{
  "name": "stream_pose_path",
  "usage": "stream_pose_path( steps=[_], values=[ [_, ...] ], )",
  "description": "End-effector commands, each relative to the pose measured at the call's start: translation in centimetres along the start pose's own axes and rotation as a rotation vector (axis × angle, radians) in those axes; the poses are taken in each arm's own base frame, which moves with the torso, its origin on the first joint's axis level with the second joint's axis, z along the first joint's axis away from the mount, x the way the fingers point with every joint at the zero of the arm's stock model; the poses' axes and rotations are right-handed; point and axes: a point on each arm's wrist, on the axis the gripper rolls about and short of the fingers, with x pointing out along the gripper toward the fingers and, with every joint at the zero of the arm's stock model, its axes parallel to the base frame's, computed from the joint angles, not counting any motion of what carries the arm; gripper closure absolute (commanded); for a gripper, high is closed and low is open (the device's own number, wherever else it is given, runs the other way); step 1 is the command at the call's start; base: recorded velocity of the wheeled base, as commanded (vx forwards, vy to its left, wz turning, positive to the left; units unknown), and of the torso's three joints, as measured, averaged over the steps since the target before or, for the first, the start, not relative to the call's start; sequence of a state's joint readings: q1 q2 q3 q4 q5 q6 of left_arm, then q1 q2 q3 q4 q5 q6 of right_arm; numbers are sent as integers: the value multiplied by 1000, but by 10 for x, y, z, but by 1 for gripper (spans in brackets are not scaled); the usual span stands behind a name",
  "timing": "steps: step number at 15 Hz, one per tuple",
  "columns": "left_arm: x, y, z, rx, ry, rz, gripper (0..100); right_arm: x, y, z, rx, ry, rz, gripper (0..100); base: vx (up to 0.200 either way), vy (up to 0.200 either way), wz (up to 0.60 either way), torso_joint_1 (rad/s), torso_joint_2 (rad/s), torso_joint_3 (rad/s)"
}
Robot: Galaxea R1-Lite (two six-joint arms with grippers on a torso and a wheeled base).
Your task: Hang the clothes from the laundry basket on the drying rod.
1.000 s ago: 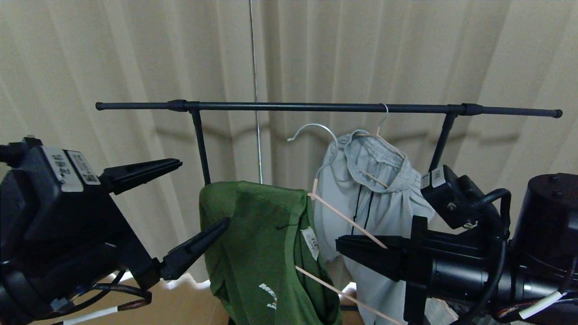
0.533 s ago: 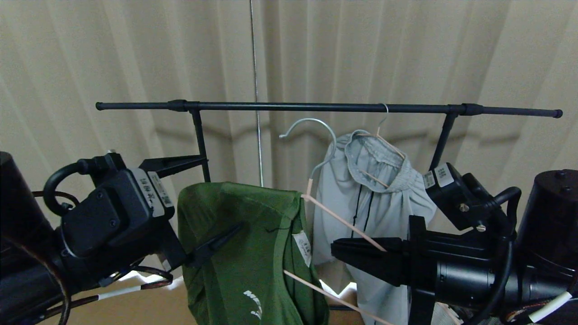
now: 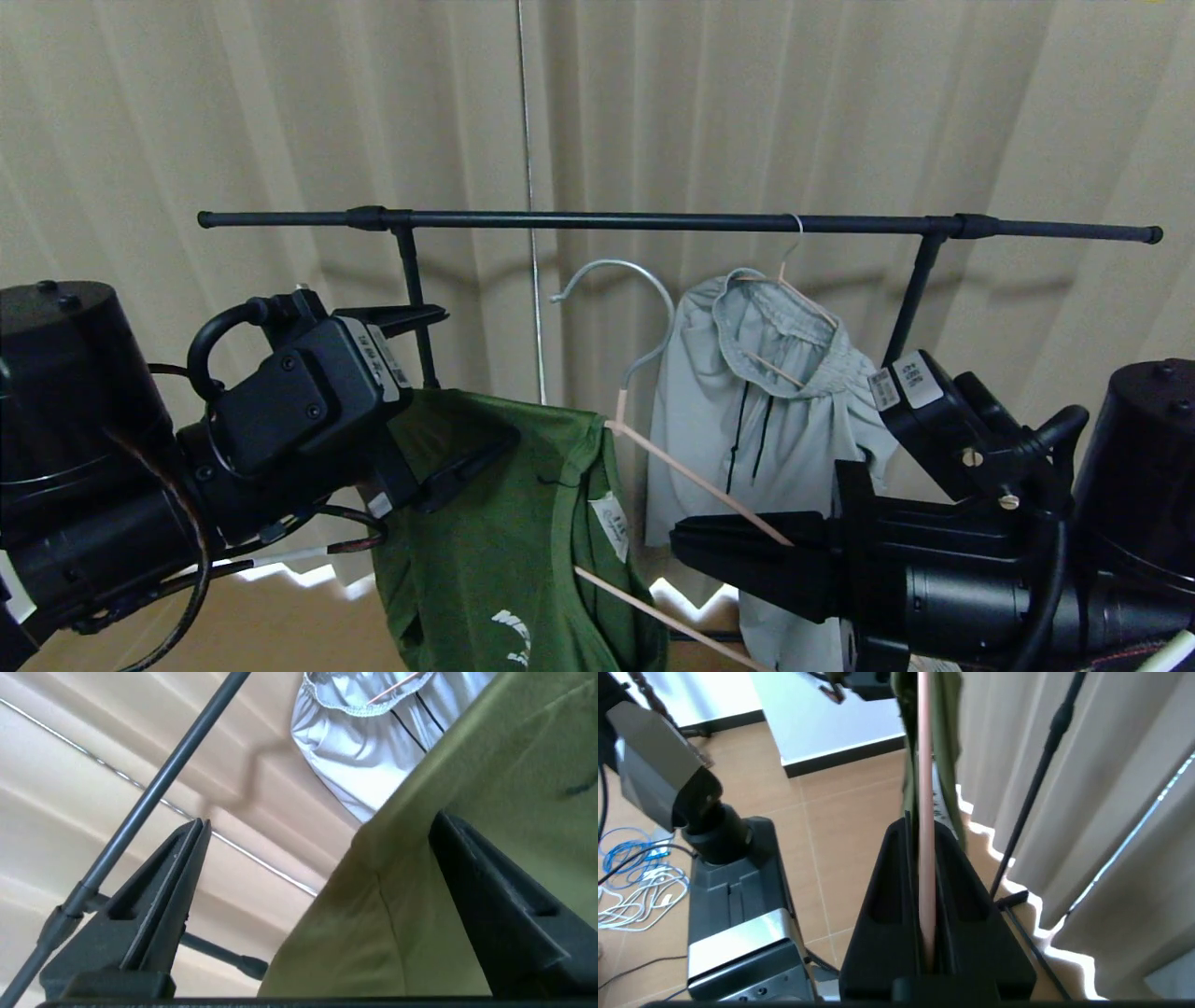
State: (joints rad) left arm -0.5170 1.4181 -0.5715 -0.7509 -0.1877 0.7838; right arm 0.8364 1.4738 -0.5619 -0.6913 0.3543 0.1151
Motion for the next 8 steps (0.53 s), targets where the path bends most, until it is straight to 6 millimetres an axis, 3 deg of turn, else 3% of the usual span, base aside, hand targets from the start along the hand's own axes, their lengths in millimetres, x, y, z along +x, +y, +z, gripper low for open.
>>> stream_pose_path(
  steps=[1, 4, 5, 8],
  values=[
    [1, 0, -1, 0, 2, -1, 0, 1, 1, 0, -1, 2, 7, 100, 0, 0, 0, 0, 0, 0],
    [1, 0, -1, -1, 2, -3, 0, 1, 1, 0, -1, 2, 9, 100, 0, 0, 0, 0, 0, 0],
    [1, 0, -1, -1, 2, -3, 100, 1, 1, 0, -1, 2, 9, 100, 0, 0, 0, 0, 0, 0],
    [1, -1, -1, -1, 3, -4, 100, 1, 1, 0, -1, 2, 7, 100, 0, 0, 0, 0, 0, 0]
  ],
)
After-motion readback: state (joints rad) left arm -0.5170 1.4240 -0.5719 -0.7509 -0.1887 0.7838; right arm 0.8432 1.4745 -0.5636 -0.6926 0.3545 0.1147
